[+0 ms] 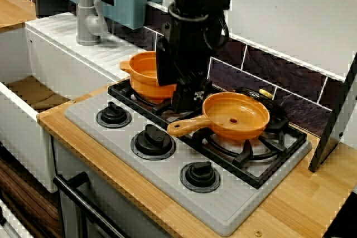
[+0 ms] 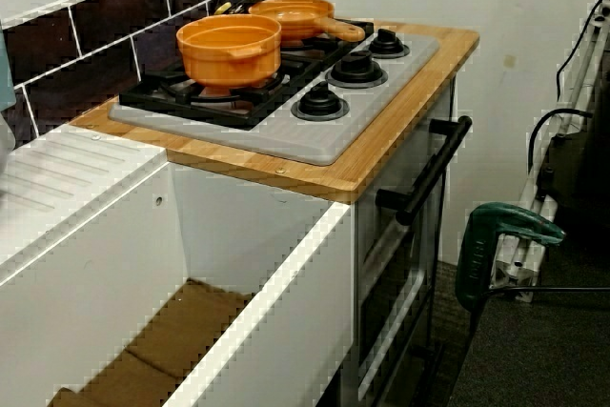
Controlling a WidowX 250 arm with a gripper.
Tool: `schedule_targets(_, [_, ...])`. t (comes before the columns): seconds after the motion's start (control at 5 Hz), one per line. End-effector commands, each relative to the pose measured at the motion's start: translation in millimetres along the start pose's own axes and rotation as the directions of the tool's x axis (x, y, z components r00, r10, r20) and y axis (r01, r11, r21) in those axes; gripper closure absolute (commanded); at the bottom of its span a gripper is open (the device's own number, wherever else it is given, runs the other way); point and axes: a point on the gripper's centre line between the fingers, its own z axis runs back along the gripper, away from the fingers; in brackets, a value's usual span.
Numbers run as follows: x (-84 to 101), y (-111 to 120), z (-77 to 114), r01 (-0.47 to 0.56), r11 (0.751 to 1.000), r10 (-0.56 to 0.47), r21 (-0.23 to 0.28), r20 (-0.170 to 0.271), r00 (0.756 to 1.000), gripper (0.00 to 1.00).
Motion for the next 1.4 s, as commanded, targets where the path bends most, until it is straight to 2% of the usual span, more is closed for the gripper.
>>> schedule_targets(0.0, [19.2,8.3,-6.0,-0.039,0.999,0.039,0.000,0.030,0.999,0.00])
schedule_targets(0.2, [20.3,10.9,-9.2,-0.048,0.999,0.049,-0.024,0.039,0.998,0.00])
schedule_targets(0.6, [22.2,8.5,-11.7,-0.044,0.999,0.045,-0.030,0.012,0.999,0.00])
schedule_targets(1.2, [22.2,8.5,-11.7,-0.044,0.999,0.045,-0.030,0.012,0.999,0.00])
